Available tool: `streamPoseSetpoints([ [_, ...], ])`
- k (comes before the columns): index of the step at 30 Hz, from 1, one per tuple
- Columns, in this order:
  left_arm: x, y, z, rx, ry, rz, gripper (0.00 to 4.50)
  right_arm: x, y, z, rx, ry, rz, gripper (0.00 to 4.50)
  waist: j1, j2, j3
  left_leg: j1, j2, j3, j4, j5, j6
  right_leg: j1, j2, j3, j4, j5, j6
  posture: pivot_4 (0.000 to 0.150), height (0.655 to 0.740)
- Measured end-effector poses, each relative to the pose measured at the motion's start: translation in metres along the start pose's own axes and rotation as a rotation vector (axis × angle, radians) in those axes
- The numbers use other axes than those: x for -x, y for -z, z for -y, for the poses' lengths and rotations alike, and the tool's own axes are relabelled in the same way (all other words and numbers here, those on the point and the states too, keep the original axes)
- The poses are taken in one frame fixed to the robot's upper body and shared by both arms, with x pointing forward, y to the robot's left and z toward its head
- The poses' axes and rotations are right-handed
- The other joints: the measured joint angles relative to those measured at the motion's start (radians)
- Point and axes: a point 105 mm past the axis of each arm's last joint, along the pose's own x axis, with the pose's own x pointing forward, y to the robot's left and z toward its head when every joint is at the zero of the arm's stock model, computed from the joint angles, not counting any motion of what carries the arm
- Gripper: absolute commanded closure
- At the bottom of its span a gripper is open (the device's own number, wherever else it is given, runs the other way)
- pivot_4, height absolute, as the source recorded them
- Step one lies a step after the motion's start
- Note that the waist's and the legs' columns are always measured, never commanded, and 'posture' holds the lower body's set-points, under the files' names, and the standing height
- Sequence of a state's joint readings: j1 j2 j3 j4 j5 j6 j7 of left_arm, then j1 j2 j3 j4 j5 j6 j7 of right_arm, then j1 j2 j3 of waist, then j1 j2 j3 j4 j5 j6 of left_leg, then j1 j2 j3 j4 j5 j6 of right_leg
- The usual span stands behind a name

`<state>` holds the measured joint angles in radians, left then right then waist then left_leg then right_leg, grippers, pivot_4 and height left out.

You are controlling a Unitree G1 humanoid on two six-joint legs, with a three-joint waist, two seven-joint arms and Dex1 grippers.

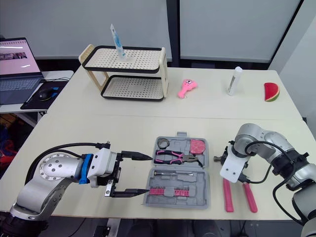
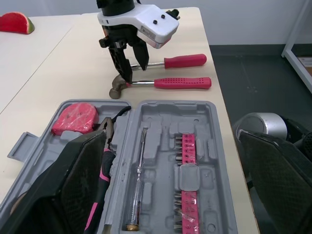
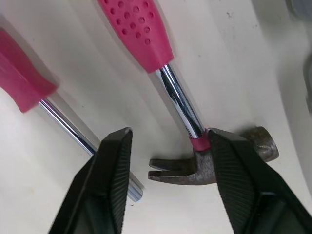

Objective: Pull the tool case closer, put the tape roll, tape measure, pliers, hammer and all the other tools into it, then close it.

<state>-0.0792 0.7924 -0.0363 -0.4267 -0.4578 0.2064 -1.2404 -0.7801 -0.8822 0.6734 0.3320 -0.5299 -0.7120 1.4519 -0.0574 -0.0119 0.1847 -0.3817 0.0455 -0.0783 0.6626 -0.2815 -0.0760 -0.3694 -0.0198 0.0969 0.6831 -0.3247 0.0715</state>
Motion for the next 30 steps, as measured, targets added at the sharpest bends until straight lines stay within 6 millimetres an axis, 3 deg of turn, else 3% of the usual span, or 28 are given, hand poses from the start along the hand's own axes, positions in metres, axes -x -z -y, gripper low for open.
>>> streamPoseSetpoints([
  [8,-0.001,0.001,0.001,0.01,-0.025,0.0,0.0,-0.015,-0.006,0.006,0.044,0.026,0.03,3.97,0.0,0.0,0.0,0.0,0.0,0.0,0.0,0.0,0.0,0.0,0.0,0.0,0.0,0.0,0.0,0.15,0.735],
  [17,-0.001,0.003,-0.001,0.015,-0.047,-0.003,0.0,-0.015,-0.007,0.004,0.07,0.051,0.034,3.97,0.001,0.0,0.0,0.0,0.0,0.0,0.0,0.0,0.0,0.001,0.0,0.0,0.0,0.0,0.0,0.15,0.735],
  [19,-0.001,0.003,-0.001,0.014,-0.049,-0.004,0.0,-0.016,-0.008,0.002,0.079,0.05,0.04,4.24,0.002,0.0,0.0,0.0,0.0,0.0,0.0,0.0,0.0,0.001,0.0,0.0,0.0,0.0,0.0,0.15,0.735],
  [22,-0.001,0.003,-0.001,0.012,-0.052,-0.005,0.0,-0.016,-0.009,-0.001,0.09,0.048,0.048,4.29,0.002,0.0,0.0,0.0,0.0,0.0,0.0,0.0,0.0,0.001,0.0,0.0,0.0,0.0,0.0,0.15,0.735],
  [30,-0.002,0.002,-0.003,-0.009,-0.072,-0.003,0.0,-0.004,-0.004,-0.019,0.127,0.006,0.047,4.29,0.0,0.001,0.0,0.0,0.0,0.0,0.0,0.0,0.0,0.0,0.0,0.0,0.0,0.0,0.0,0.15,0.735],
])
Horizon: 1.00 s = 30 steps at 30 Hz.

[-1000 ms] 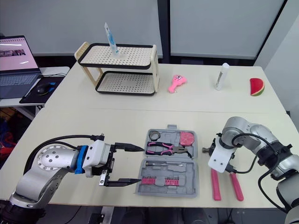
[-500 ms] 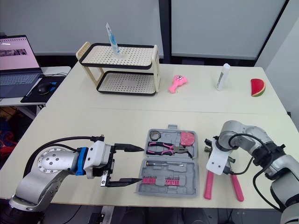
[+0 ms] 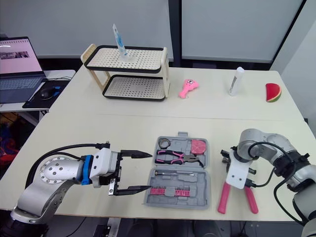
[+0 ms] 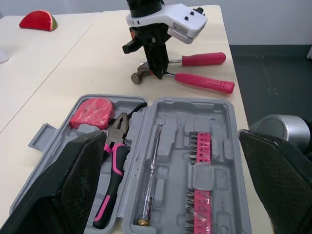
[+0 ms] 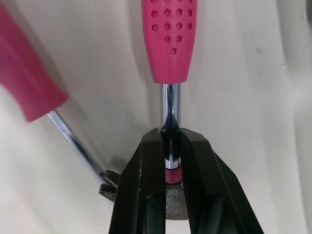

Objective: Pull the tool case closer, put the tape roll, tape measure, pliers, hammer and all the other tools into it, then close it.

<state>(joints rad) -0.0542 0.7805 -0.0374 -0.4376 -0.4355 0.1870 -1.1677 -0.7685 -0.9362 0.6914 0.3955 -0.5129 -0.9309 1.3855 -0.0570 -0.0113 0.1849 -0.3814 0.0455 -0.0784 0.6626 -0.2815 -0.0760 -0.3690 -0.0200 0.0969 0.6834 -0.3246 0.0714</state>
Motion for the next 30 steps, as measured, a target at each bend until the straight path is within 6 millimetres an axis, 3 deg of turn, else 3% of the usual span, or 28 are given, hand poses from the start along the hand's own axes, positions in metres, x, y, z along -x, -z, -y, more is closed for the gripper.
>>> streamPoseSetpoints([
  [8,-0.005,-0.003,-0.001,-0.019,0.005,0.026,0.0,0.053,0.012,-0.027,-0.104,-0.006,-0.066,4.29,0.0,0.004,0.002,0.0,0.0,0.0,0.0,0.0,0.0,0.0,0.0,0.0,0.001,0.0,0.0,0.15,0.735],
  [12,-0.005,-0.004,-0.006,-0.034,-0.001,0.029,0.0,0.076,0.02,-0.034,-0.407,0.095,-0.064,4.29,0.003,0.004,0.002,0.0,0.0,-0.001,0.0,0.0,0.0,0.0,0.0,0.0,0.001,0.0,0.0,0.15,0.735],
  [15,-0.005,-0.003,-0.009,-0.04,-0.007,0.033,0.0,0.073,0.02,-0.048,-0.691,0.137,-0.01,4.29,0.007,0.005,0.003,0.0,0.0,0.0,0.0,0.0,0.0,0.0,0.0,0.0,0.0,0.0,0.0,0.15,0.735],
  [19,-0.004,-0.004,-0.01,-0.05,-0.008,0.036,0.0,0.075,0.003,-0.068,-1.061,0.185,0.065,4.29,0.021,0.008,0.003,-0.002,0.0,-0.001,0.0,0.0,0.0,-0.001,0.0,-0.001,0.001,0.0,0.0,0.15,0.735],
  [26,-0.005,-0.005,-0.007,-0.073,0.016,0.046,0.0,0.058,-0.064,-0.052,-1.726,0.331,0.394,4.29,0.026,0.005,0.004,-0.002,0.0,-0.002,-0.001,0.0,0.0,0.0,0.002,0.0,-0.001,0.0,0.0,0.15,0.735],
  [30,-0.006,-0.007,-0.008,-0.081,0.021,0.051,0.0,0.041,-0.075,-0.042,-2.022,0.44,0.492,4.29,0.025,0.0,0.006,-0.004,0.0,-0.001,-0.001,0.0,0.0,-0.002,0.002,0.001,-0.003,0.0,0.001,0.15,0.735],
])
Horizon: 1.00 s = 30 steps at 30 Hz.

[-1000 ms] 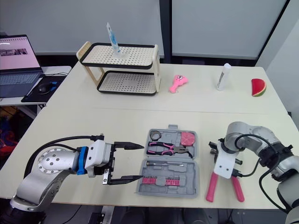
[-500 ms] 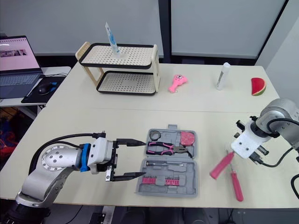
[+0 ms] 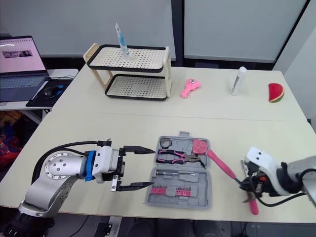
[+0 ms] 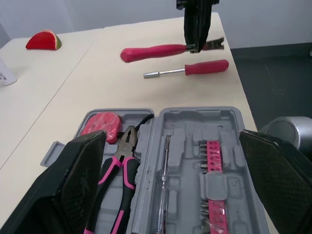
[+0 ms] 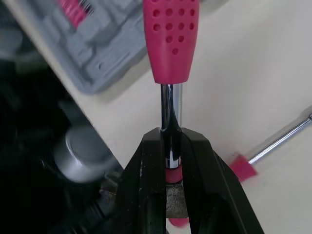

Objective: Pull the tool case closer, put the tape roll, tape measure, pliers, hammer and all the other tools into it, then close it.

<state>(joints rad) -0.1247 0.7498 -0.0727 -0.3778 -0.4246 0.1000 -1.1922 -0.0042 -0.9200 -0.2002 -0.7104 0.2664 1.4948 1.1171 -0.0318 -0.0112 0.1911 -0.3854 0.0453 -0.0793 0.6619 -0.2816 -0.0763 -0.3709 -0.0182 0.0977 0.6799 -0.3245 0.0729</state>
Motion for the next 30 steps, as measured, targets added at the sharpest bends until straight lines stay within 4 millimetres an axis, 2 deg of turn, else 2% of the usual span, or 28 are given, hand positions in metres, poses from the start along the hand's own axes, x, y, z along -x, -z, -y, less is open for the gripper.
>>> streamPoseSetpoints([
  [5,0.0,0.0,0.0,-0.002,0.009,0.001,0.0,-0.022,0.009,-0.002,-0.215,0.095,0.125,4.29,0.003,-0.001,-0.001,-0.006,-0.001,-0.001,0.0,0.0,0.0,-0.004,-0.001,-0.001,0.0,0.0,0.0,0.15,0.735],
  [10,0.0,-0.001,-0.001,-0.008,0.023,0.001,0.0,-0.042,0.002,0.006,-0.39,0.235,0.264,4.29,-0.002,0.0,-0.001,-0.005,-0.001,-0.001,0.0,0.0,0.0,-0.004,0.0,-0.001,0.001,0.0,0.0,0.15,0.735],
  [19,-0.002,-0.004,-0.003,-0.02,0.041,0.011,0.0,-0.062,-0.016,0.017,-0.509,0.318,0.32,4.29,-0.003,0.0,-0.001,-0.005,-0.001,-0.001,-0.001,0.0,0.0,-0.005,0.0,-0.001,0.001,0.0,0.0,0.15,0.735],
  [24,-0.002,-0.003,-0.004,-0.018,0.041,0.01,0.0,-0.067,-0.018,0.02,-0.542,0.34,0.316,4.29,-0.004,0.0,-0.001,-0.006,-0.001,-0.001,-0.001,0.0,0.0,-0.005,0.0,-0.001,0.001,0.0,0.0,0.15,0.735],
  [26,-0.002,-0.003,-0.004,-0.019,0.04,0.011,0.0,-0.068,-0.018,0.021,-0.55,0.35,0.315,3.59,-0.004,0.0,-0.001,-0.006,-0.001,-0.001,-0.001,0.0,0.0,-0.005,0.0,-0.001,0.001,0.0,0.0,0.15,0.735],
  [30,-0.002,-0.004,-0.005,-0.024,0.04,0.012,0.0,-0.07,-0.02,0.019,-0.556,0.353,0.321,2.85,-0.004,0.0,-0.001,-0.006,-0.001,-0.001,-0.001,0.0,0.0,-0.005,0.0,-0.001,0.001,0.0,0.0,0.15,0.735],
])
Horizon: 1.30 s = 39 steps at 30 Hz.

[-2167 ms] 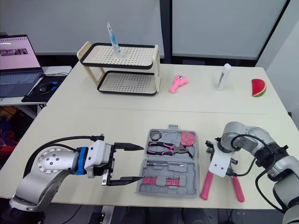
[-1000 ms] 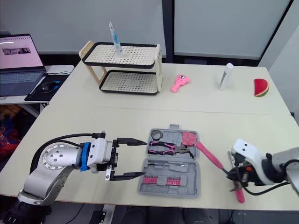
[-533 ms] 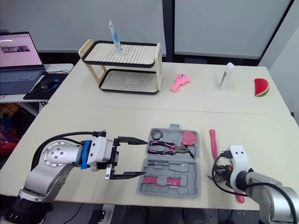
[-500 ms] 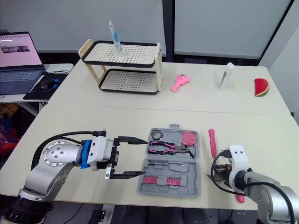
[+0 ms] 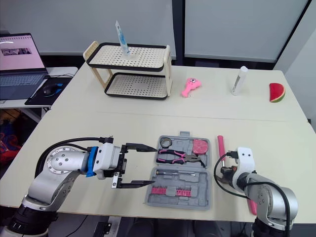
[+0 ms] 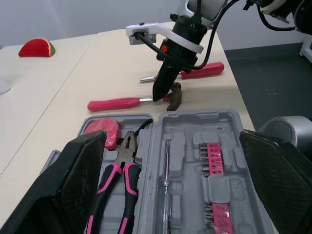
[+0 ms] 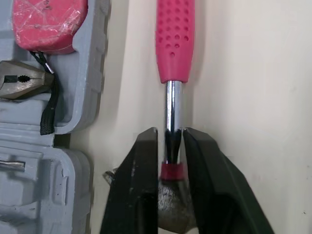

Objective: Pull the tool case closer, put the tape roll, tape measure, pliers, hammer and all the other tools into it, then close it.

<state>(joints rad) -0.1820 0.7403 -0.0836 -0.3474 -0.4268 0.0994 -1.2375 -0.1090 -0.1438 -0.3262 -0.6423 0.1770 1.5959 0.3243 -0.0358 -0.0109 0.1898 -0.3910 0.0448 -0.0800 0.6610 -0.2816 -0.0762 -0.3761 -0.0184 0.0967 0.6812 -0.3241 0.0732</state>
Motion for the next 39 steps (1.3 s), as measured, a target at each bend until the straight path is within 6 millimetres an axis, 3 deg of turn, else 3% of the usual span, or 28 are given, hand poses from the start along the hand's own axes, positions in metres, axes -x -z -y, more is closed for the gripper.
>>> streamPoseSetpoints([
  [8,0.001,0.003,-0.001,0.017,-0.001,0.0,0.0,0.029,-0.031,-0.009,0.184,-0.006,0.162,1.13,0.0,0.0,0.0,0.0,0.0,0.0,0.0,0.0,0.0,0.0,0.0,0.0,0.0,0.0,0.0,0.15,0.735],
  [12,0.002,0.003,-0.001,0.032,0.008,0.01,0.0,0.029,-0.024,-0.009,0.288,-0.002,0.184,0.02,-0.001,0.0,-0.001,0.0,0.0,-0.001,0.001,0.0,0.0,0.001,0.0,-0.001,0.001,0.0,0.0,0.15,0.735],
  [15,0.002,0.002,-0.001,0.041,0.01,0.016,0.0,0.021,-0.014,-0.016,0.34,-0.021,0.207,0.02,-0.006,0.0,-0.001,0.001,0.0,0.0,0.001,0.0,0.0,0.001,0.0,-0.001,0.002,0.0,0.0,0.15,0.735],
  [26,0.001,-0.001,-0.004,0.034,0.011,0.019,0.0,-0.007,0.004,0.002,0.284,0.123,0.238,0.02,-0.008,0.0,-0.002,0.001,0.0,0.0,0.001,0.0,0.0,0.001,0.0,0.0,0.002,0.0,0.0,0.15,0.735],
  [29,0.001,-0.002,-0.005,0.029,0.012,0.02,0.0,-0.013,0.009,0.007,0.271,0.147,0.216,0.65,-0.008,0.0,-0.002,0.001,0.0,0.0,0.001,0.0,0.0,0.001,0.0,0.0,0.002,0.0,0.0,0.15,0.735],
  [33,0.001,-0.003,-0.006,0.024,0.012,0.021,0.0,-0.016,0.01,0.008,0.252,0.167,0.215,1.97,-0.008,0.0,-0.002,0.001,0.0,0.0,0.001,0.0,0.0,0.001,0.0,0.0,0.002,0.0,0.0,0.15,0.735],
  [39,0.001,-0.003,-0.006,0.023,0.013,0.021,0.0,-0.017,0.008,0.007,0.246,0.173,0.215,3.17,-0.008,0.0,-0.002,0.001,0.0,0.0,0.001,0.0,0.0,0.001,0.0,0.0,0.002,0.0,0.0,0.15,0.735],
])
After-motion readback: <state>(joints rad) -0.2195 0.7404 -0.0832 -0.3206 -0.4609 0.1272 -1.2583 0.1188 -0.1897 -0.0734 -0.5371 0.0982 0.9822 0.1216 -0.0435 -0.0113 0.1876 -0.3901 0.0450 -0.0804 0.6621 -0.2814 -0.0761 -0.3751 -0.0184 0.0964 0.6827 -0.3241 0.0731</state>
